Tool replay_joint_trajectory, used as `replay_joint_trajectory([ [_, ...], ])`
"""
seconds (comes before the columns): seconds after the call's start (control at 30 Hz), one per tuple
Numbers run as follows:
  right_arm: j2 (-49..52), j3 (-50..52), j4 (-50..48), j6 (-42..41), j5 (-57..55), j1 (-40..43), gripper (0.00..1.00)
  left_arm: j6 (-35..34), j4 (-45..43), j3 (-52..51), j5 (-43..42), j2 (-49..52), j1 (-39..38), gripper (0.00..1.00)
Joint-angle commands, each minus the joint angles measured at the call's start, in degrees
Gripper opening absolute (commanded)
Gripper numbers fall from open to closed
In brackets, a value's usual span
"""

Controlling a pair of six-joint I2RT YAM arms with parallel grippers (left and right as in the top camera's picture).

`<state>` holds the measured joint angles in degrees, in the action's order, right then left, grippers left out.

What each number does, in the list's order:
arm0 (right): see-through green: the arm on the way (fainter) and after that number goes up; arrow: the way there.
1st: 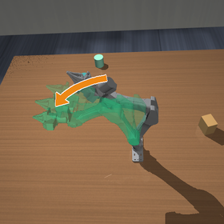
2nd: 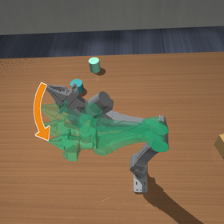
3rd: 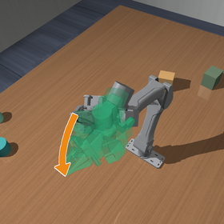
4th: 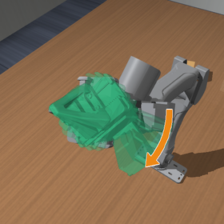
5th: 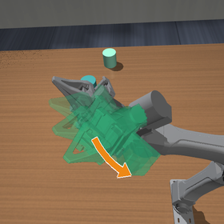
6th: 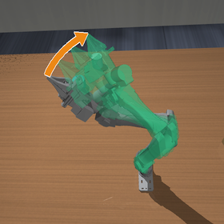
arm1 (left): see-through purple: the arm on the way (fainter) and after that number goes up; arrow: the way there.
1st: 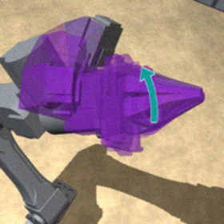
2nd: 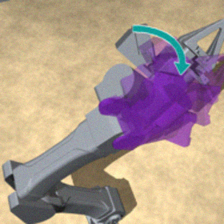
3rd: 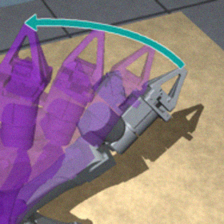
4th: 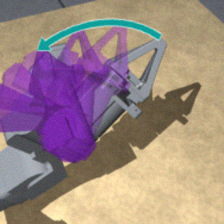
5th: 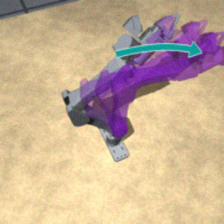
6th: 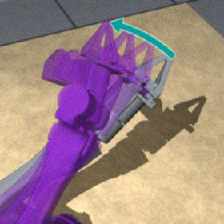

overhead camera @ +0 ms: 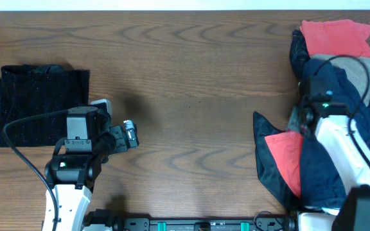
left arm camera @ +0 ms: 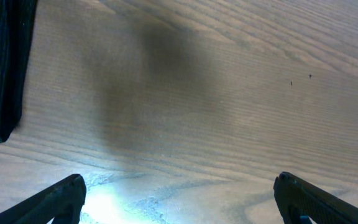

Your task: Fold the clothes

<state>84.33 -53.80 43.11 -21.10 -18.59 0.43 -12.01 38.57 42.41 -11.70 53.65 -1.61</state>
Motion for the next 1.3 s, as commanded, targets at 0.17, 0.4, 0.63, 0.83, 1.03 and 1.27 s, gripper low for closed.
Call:
replay_joint_trajectory([
  [0.17,-3.5,-6.0,-0.3,12.0,20.6,0.8,0.01,-0.2,-0.1,1.3,-0.3,0.2,0.2,0.98],
  [0.4,-7.6,-12.5,-7.5,16.3,56.0,-0.5,0.01,-0.2,0.0,1.3,-0.3,0.2,0.2,0.98],
  [0.63,-8.2,-12.9,-16.6,10.3,65.0,-6.6,0.01,-0.2,-0.5,1.3,-0.3,0.2,0.2,0.97],
  [0.83,-5.6,-12.9,-19.6,10.2,60.3,-14.8,0.01,-0.2,-1.9,1.3,-0.3,0.2,0.2,0.98],
  [1.03,-4.5,-12.9,-20.9,9.7,48.0,-18.6,0.48,-1.6,-2.4,1.3,-0.3,0.2,0.2,0.98],
  [1.27,-4.6,-12.9,-7.5,7.3,24.2,-16.4,0.99,-9.2,-3.9,1.2,-5.4,0.8,0.2,0.98],
])
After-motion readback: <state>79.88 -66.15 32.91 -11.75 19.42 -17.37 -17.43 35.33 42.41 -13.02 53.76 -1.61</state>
